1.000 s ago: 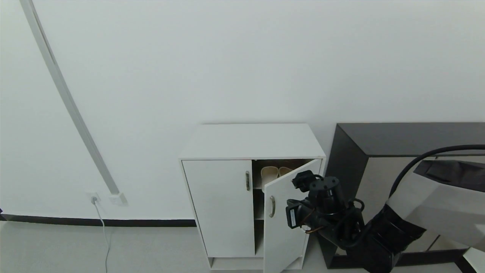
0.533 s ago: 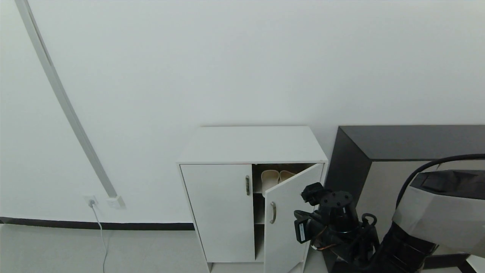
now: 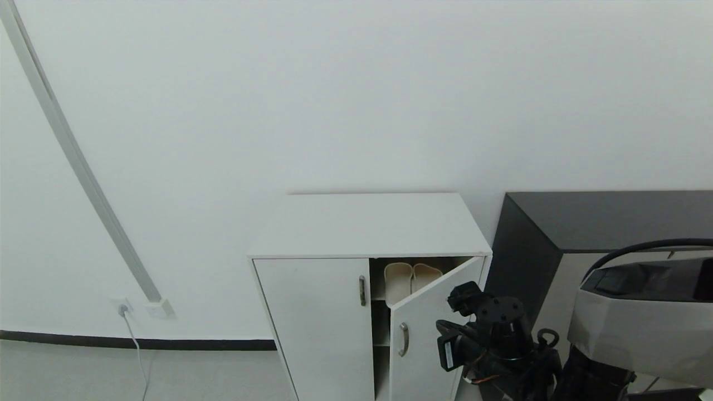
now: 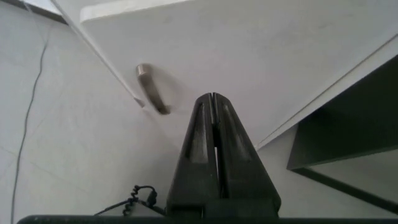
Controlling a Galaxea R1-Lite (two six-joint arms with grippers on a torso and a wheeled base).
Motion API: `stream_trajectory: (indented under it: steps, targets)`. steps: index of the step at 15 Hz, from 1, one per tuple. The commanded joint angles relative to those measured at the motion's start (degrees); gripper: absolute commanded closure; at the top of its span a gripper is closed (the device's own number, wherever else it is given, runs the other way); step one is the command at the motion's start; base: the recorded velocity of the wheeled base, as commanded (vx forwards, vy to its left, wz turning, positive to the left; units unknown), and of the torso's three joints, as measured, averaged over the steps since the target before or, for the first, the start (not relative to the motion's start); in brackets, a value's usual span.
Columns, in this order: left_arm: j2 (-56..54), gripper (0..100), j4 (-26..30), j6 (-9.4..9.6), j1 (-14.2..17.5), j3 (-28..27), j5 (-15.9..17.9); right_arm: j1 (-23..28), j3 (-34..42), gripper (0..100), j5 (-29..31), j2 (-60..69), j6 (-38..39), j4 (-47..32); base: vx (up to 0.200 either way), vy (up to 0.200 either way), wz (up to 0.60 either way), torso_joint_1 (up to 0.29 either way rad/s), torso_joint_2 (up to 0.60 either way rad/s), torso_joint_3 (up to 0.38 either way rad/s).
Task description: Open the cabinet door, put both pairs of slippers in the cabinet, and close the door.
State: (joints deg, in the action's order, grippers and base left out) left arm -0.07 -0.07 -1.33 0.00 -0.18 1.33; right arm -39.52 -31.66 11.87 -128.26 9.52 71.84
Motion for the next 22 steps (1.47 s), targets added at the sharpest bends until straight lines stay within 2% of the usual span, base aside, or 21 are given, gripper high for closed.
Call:
stream_trajectory:
  steps: [1,11,22]
  targets:
    - [0.1,100,0.0,-0.08,0.0,0.0,0.0,0.2,-2.3,100,0.0,-3.4,0.1,0.0,0.000,0.000,0.00,0.000,0.00,0.000]
    - [0.1,100,0.0,-0.08,0.0,0.0,0.0,1.9,-13.7,100,0.0,-10.2,0.0,-0.8,0.000,0.000,0.00,0.000,0.00,0.000]
    - [0.1,100,0.0,-0.08,0.0,0.0,0.0,3.2,-25.7,100,1.2,-13.9,-0.1,-9.7,0.000,0.000,0.00,0.000,0.00,0.000]
